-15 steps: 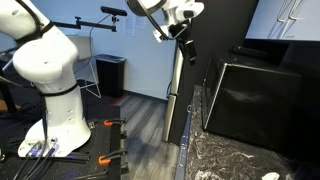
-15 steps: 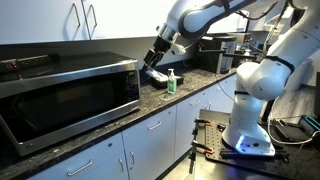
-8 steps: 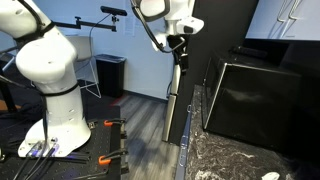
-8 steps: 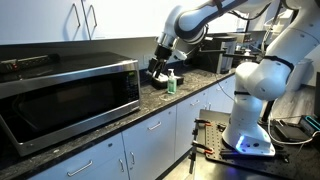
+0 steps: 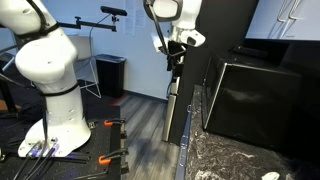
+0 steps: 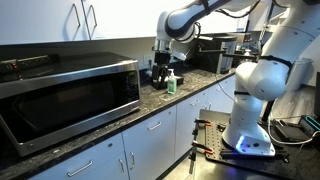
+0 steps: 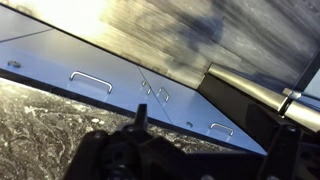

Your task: Close the top drawer door on the right

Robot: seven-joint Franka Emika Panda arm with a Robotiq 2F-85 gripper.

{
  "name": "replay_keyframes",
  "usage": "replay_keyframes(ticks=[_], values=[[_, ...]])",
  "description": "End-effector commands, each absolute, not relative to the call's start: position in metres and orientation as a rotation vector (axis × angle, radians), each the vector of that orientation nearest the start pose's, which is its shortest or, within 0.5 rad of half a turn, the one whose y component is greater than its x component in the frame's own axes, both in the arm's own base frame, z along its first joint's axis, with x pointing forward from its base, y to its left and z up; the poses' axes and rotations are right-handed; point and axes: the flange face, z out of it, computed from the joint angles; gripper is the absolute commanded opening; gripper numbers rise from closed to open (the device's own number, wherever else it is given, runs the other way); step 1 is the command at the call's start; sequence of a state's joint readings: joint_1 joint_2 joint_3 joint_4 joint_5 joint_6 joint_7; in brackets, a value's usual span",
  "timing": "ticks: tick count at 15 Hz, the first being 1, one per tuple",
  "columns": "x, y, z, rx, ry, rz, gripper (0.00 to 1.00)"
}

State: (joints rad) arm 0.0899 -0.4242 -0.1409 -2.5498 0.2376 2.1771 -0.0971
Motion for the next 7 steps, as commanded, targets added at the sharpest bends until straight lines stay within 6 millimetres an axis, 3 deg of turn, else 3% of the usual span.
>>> replay_keyframes(ticks=[1, 7], values=[[0.4226, -0.0159, 0.4144, -2.898, 0.13, 0.098, 1.0], [0.4207, -0.0176, 0.4045, -2.884, 0.122, 0.122, 1.0]])
